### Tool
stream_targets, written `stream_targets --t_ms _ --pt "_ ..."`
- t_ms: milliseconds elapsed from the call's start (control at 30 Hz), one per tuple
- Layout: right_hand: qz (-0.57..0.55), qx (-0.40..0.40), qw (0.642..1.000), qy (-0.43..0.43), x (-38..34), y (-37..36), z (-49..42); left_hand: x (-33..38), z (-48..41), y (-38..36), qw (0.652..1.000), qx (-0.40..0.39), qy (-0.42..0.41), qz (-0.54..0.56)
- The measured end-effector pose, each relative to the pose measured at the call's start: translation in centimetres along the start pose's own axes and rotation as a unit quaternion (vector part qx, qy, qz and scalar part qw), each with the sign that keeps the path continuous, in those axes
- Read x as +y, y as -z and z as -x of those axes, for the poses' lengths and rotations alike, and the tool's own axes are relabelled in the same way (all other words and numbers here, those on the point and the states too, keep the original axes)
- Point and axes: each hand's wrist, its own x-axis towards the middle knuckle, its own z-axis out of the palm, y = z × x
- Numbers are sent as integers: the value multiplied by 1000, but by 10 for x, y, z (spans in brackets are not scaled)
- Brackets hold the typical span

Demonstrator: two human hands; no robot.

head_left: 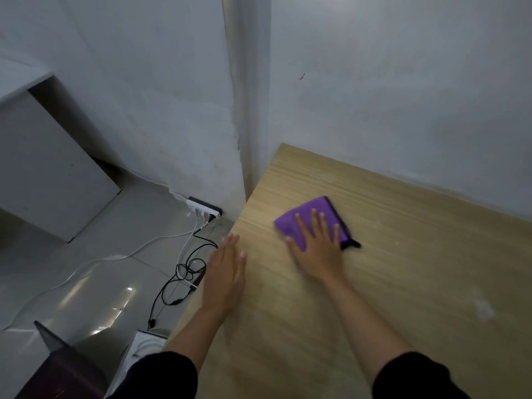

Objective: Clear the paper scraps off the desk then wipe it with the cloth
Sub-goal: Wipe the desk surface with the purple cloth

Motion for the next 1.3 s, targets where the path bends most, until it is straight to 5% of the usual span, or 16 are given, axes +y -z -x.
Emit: stream_targets --t_ms 167,233,300,400,500,833,967,1033,1100,1200,1300 --pt "-128 126 951 -251 71 28 -24 14 -28 -15 997 -38 -26 -69" --pt "-135 219 950 -179 60 40 -34 24 -43 -21 996 -43 -24 -80" --pt "-105 250 963 4 29 35 -40 35 -59 -28 995 -32 -15 -89" --pt "-60 88 979 173 -22 9 -44 45 -83 -38 993 -31 -9 -111" --pt "-29 -23 981 190 -35 -2 -64 44 -102 -47 993 -17 28 -117" --pt "-40 32 996 -67 146 40 -112 47 -108 -73 977 -85 -18 -193" --pt "-65 142 970 -184 153 56 -102 51 -108 -69 975 -107 1 -197" --pt "-58 235 967 -78 118 55 -92 54 -99 -69 982 -84 17 -170" --pt "-61 241 966 63 67 41 -66 56 -83 -69 991 -45 35 -117" --pt "-29 92 974 206 5 7 -9 52 -52 -62 995 -33 23 -88" --pt "-13 34 977 211 7 -11 21 39 -28 -51 991 -49 6 -128"
